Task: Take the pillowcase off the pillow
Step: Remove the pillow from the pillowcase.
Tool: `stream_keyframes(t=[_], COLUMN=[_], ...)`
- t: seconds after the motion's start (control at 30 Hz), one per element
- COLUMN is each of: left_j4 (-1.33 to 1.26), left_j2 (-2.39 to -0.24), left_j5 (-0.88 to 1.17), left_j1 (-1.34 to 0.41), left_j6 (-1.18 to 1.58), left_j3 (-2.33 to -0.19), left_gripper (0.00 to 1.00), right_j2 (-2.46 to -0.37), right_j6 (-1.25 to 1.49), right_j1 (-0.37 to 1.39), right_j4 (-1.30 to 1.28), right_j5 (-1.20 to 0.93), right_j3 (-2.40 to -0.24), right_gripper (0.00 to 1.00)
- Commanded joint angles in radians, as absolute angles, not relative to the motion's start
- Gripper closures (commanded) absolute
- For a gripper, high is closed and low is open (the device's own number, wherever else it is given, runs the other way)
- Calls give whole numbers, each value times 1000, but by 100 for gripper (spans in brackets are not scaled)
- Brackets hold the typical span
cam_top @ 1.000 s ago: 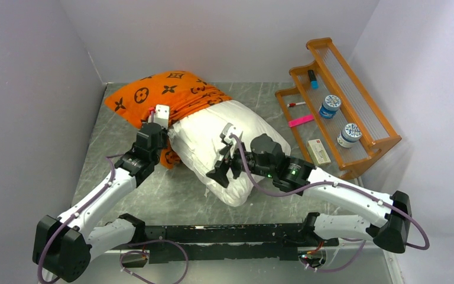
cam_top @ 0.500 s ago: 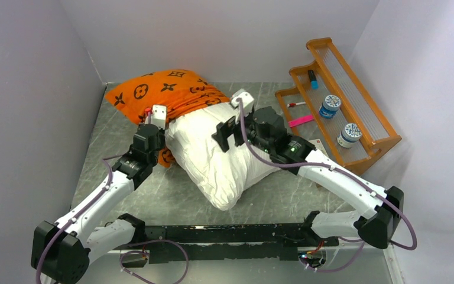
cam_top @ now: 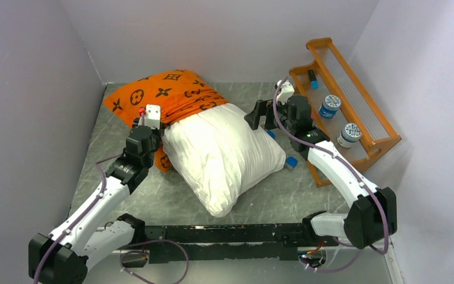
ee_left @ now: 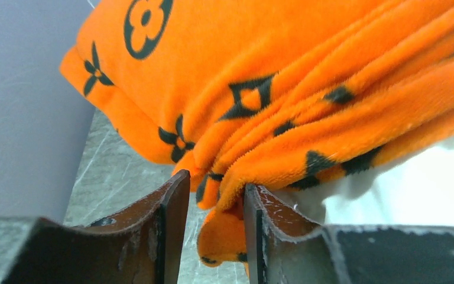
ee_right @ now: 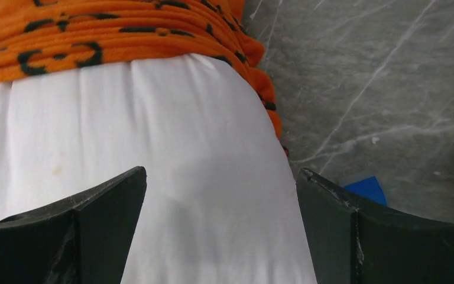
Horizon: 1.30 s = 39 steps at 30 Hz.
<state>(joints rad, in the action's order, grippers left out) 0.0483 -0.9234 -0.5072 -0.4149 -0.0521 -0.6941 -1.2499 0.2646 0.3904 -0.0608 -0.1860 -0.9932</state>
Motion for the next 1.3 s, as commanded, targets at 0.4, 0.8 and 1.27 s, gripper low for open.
stream_keyframes(t=[0.4, 0.8, 1.27], left_j4=[-53, 104, 414], left_j2=[-687, -873, -1107], left_j5=[-196, -75, -9], left_j1=[-414, -465, -469], left_j6=[-71, -16, -14], left_j3=[-730, -931, -1254], left_gripper=[27, 8, 5], right_j2=[-1510, -1577, -1495], right_j6=[555, 458, 280], right_j1=[352, 504, 682], right_j4=[268, 244, 115], right_j5=[-705, -829, -701], right_j3=[-957, -983, -1041], right_gripper=[0, 19, 96])
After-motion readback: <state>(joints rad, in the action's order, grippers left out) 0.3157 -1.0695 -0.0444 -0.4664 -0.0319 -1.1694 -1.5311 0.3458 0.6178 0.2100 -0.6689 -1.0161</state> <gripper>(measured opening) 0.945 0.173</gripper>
